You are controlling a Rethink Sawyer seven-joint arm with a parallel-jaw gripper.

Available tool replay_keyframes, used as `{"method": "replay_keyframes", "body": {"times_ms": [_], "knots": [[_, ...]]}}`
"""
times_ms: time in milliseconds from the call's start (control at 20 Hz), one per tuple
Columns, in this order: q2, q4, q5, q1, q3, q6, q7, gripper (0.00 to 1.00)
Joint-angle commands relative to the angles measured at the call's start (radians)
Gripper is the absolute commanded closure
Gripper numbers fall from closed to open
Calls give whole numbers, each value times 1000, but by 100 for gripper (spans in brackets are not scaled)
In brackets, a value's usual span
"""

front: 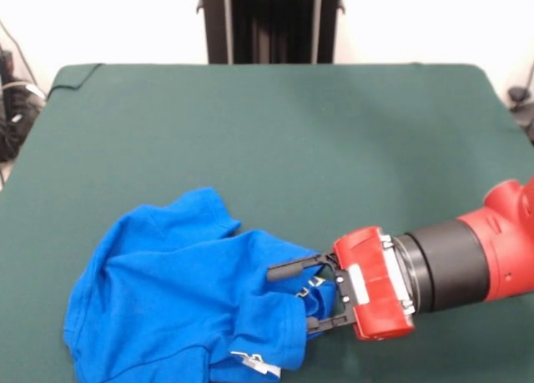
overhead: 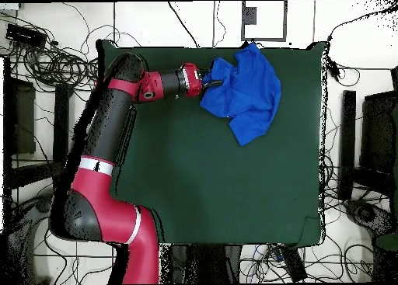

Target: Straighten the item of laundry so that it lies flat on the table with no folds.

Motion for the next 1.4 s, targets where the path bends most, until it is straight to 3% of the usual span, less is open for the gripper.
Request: {"method": "replay_keyframes", "body": {"times_ms": [50, 250, 350, 400, 500, 800, 850, 1050, 1200, 1400], "knots": [[62, -60, -28, 1, -34, -18, 28, 0], [60, -68, -37, -2, 26, -39, 4, 0], [56, -90, 15, -19, 103, -45, -35, 0], [56, -117, 83, -38, 216, -39, -94, 0], [50, -146, 123, -55, 307, -11, -171, 0], [54, -205, 225, -109, 521, 61, -300, 0], [53, -209, 222, -116, 521, 49, -309, 0], [47, -203, 139, -139, 378, -146, -266, 0], [48, -168, 47, -138, 182, -317, -122, 0], [54, -118, 9, -134, -65, -384, 24, 0]]}}
